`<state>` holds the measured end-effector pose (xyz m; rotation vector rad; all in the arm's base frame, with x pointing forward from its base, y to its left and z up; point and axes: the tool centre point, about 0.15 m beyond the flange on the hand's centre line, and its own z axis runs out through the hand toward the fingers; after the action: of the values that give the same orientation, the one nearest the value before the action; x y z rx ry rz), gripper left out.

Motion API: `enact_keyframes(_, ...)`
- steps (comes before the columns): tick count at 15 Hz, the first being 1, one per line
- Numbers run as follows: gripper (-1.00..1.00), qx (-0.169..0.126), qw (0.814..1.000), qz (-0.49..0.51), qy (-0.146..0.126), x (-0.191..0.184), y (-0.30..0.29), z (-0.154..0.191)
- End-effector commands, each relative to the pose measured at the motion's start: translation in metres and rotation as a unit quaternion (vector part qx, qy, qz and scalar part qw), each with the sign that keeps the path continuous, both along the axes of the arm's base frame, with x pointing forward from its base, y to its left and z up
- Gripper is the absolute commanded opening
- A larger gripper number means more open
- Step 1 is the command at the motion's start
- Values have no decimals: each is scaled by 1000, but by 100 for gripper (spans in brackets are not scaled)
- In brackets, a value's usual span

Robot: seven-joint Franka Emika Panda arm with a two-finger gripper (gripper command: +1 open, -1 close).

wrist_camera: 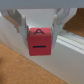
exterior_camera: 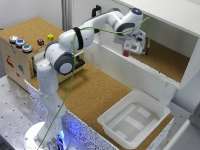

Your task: Put the pink block on top of the drawer

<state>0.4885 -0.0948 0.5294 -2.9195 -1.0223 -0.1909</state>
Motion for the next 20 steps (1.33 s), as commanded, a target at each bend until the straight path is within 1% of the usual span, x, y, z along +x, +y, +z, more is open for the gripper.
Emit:
enact_keyframes(1, -100, -29, 986, 144, -82, -73, 81, -17)
enact_keyframes(2, -100, -15, 983, 171, -62, -84, 94, -24)
enact_keyframes(4, -100, 10, 973, 227, -43, -109, 120, -33)
enact_keyframes(6, -100, 17, 958, 283, -29, -132, 152, -39)
enact_keyframes(8, -100, 20, 951, 309, -8, -142, 181, -42)
enact_keyframes(9, -100, 8, 947, 320, -14, -144, 197, -43)
enact_keyframes(10, -100, 1, 946, 323, -12, -141, 215, -44)
enact_keyframes(11, -100, -4, 945, 326, -7, -139, 234, -47)
enact_keyframes(12, -100, -17, 945, 325, -1, -135, 255, -51)
enact_keyframes(13, -100, -17, 946, 324, 11, -131, 276, -53)
enact_keyframes(15, -100, -34, 945, 325, 10, -126, 318, -55)
enact_keyframes(17, -100, -37, 947, 320, 4, -119, 356, -52)
enact_keyframes(18, -100, -32, 949, 314, 0, -114, 373, -49)
enact_keyframes(20, -100, -28, 953, 300, -27, -100, 405, -37)
